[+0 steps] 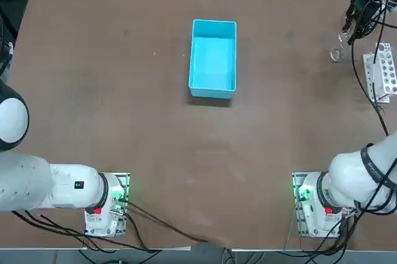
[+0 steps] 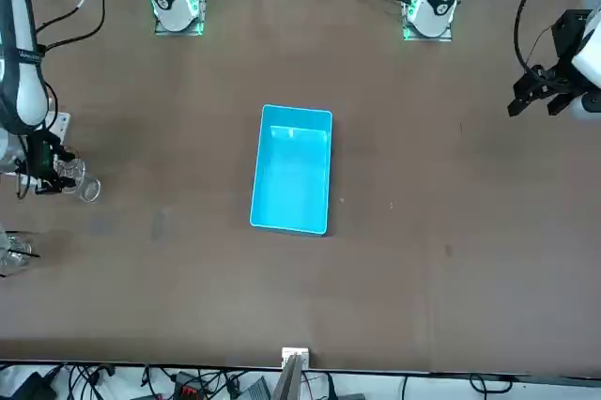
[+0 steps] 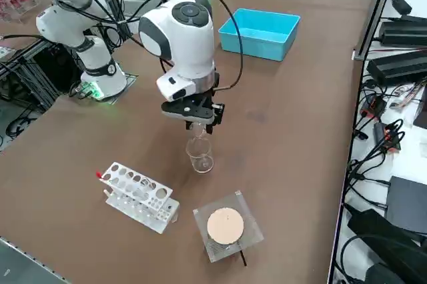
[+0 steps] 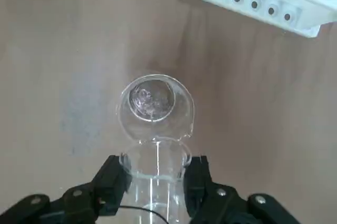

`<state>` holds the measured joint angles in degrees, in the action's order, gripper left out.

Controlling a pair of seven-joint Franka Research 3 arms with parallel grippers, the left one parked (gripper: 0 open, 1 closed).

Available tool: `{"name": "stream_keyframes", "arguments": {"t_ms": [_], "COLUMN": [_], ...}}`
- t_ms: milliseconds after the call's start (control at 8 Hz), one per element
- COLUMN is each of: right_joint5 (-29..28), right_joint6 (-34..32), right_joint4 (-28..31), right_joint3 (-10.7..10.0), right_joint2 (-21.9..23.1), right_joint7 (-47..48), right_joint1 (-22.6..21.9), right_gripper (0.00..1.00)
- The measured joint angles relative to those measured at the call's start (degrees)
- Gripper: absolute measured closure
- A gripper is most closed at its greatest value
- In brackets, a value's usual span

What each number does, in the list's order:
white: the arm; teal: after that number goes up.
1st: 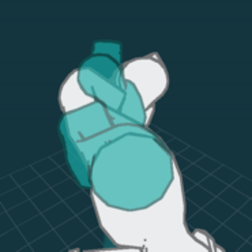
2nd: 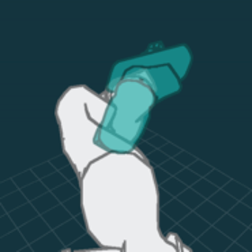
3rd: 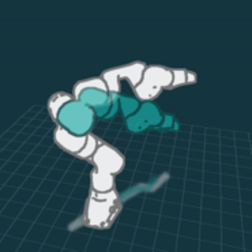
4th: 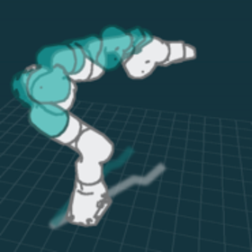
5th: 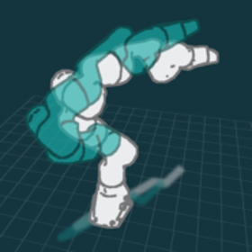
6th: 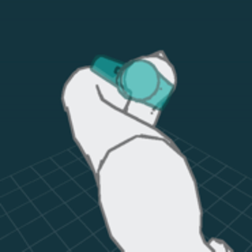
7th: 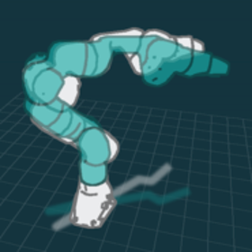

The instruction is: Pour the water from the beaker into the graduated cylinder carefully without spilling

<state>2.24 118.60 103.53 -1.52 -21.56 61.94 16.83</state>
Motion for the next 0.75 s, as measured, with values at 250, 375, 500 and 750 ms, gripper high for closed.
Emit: {"name": "stream_keyframes", "arguments": {"t_ms": [250,375,500,750], "right_joint5": [5.3,8.9,11.9,19.3], "right_joint6": [-0.1,-0.1,-0.3,-2.8], "right_joint4": [0.0,0.0,0.0,0.0], "right_joint3": [0.0,0.0,0.1,0.5], "right_joint2": [0.0,0.0,0.0,0.0], "right_joint7": [1.5,4.3,7.7,18.0], "right_joint1": [0.0,-0.1,-0.6,-4.5], "right_gripper": [0.4,0.4,0.4,0.4]}}
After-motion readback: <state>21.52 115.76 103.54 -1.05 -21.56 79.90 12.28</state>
